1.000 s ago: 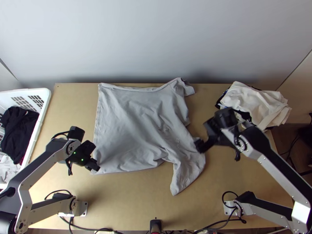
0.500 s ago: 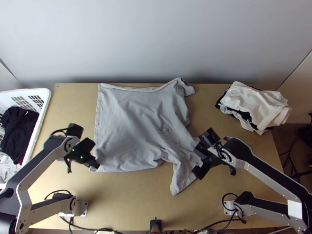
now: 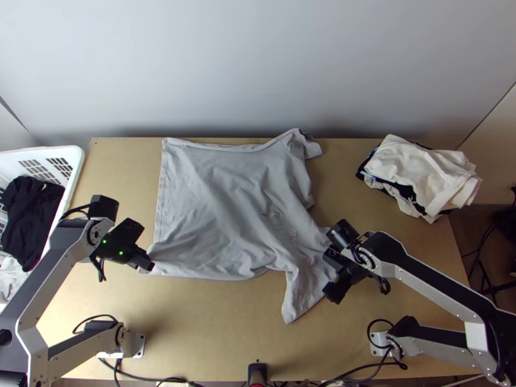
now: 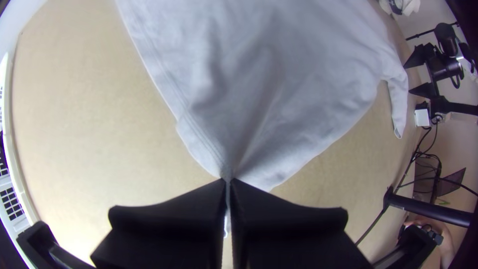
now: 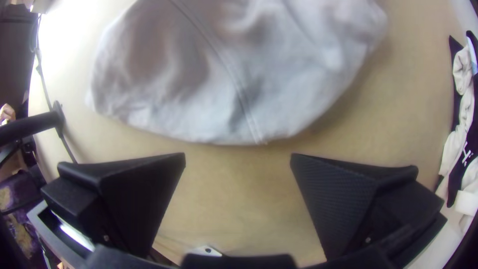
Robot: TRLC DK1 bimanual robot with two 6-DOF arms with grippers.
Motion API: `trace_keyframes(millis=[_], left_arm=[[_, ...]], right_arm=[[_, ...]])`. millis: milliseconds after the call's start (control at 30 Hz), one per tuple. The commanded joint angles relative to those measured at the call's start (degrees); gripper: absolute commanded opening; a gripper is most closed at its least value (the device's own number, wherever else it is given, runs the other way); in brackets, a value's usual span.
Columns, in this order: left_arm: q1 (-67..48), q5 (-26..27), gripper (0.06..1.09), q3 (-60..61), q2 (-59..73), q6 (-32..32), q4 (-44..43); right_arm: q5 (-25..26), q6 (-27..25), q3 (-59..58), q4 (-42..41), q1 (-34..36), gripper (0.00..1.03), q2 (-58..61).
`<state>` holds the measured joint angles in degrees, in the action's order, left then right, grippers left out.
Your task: Fold the t-shirt
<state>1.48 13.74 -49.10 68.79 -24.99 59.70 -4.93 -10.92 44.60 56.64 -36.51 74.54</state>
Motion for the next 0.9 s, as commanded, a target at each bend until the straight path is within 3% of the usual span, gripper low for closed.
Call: trace_keyframes(millis=[0,333,433,600,867], left_arm=[[1.1,0.0,0.09,-1.8,-1.1,-0.4,1.4],[4.9,0.2,0.09,-3.0,-2.2,-3.8,3.8],[6.5,0.3,0.09,-3.0,-2.3,-5.2,4.5],[9.5,0.7,0.09,-4.5,-2.7,-7.7,6.0],[13.9,1.8,0.09,-6.2,-3.1,-12.5,10.4]], right_arm=[[0.8,2.0,-0.7,-1.6,1.3,0.98,1.7],[-0.2,3.4,4.4,-6.5,1.4,0.90,6.4],[-1.2,3.3,5.1,-6.8,1.4,0.64,8.8],[-2.8,2.5,5.1,-6.6,1.4,0.05,9.6],[-2.8,-0.8,5.1,2.1,2.9,0.03,2.3]])
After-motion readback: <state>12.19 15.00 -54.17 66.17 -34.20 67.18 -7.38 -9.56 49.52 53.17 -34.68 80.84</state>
